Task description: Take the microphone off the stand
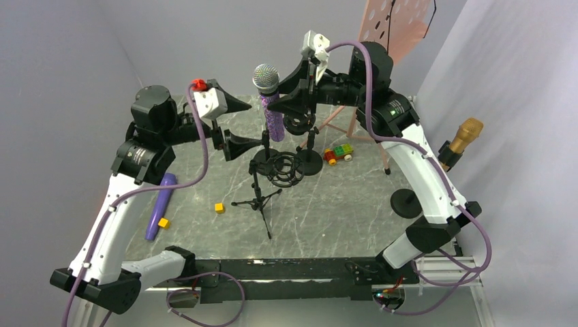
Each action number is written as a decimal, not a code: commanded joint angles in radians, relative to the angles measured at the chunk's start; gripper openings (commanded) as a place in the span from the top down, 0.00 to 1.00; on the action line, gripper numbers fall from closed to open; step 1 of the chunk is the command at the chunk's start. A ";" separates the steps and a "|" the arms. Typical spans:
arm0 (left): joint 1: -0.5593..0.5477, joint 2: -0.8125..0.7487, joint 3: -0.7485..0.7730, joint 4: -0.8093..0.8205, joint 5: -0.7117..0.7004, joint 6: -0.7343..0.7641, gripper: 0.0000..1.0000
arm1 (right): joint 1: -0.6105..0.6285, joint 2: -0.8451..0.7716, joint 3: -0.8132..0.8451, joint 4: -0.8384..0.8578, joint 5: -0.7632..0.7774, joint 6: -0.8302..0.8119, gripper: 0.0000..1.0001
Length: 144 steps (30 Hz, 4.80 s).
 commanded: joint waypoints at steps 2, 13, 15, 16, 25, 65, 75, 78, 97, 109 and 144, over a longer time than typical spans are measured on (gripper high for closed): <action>0.003 0.037 0.025 0.198 -0.005 -0.223 0.01 | -0.002 -0.001 0.041 0.139 -0.059 0.038 1.00; 0.010 0.099 0.043 0.374 0.120 -0.315 0.29 | 0.016 0.076 0.114 0.178 -0.106 0.099 1.00; 0.012 0.103 0.046 0.374 0.153 -0.308 0.36 | 0.017 0.073 0.101 0.179 -0.107 0.100 1.00; 0.015 0.101 0.041 0.379 0.161 -0.308 0.39 | 0.017 0.072 0.097 0.181 -0.108 0.100 1.00; 0.031 0.089 -0.004 0.442 0.170 -0.354 0.32 | 0.025 0.093 0.091 0.207 -0.125 0.145 1.00; 0.217 0.444 -0.065 -0.050 -0.451 0.138 1.00 | -0.112 -0.376 -0.535 0.294 0.043 0.004 0.14; 0.220 0.718 0.016 0.012 -0.473 0.115 1.00 | -0.114 -0.364 -0.539 0.207 0.069 -0.022 0.14; 0.220 0.775 0.049 -0.005 -0.450 0.096 1.00 | -0.113 -0.363 -0.543 0.195 0.068 -0.024 0.15; 0.213 0.929 0.067 -0.024 -0.426 0.082 0.64 | -0.114 -0.396 -0.674 0.139 0.096 -0.042 0.14; 0.226 0.807 0.031 -0.013 -0.420 0.023 0.22 | -0.114 -0.356 -0.667 0.130 0.094 -0.027 0.15; -0.003 -0.129 -0.337 -0.205 -0.037 0.207 0.09 | -0.062 -0.103 -0.507 -0.180 0.309 -0.253 0.34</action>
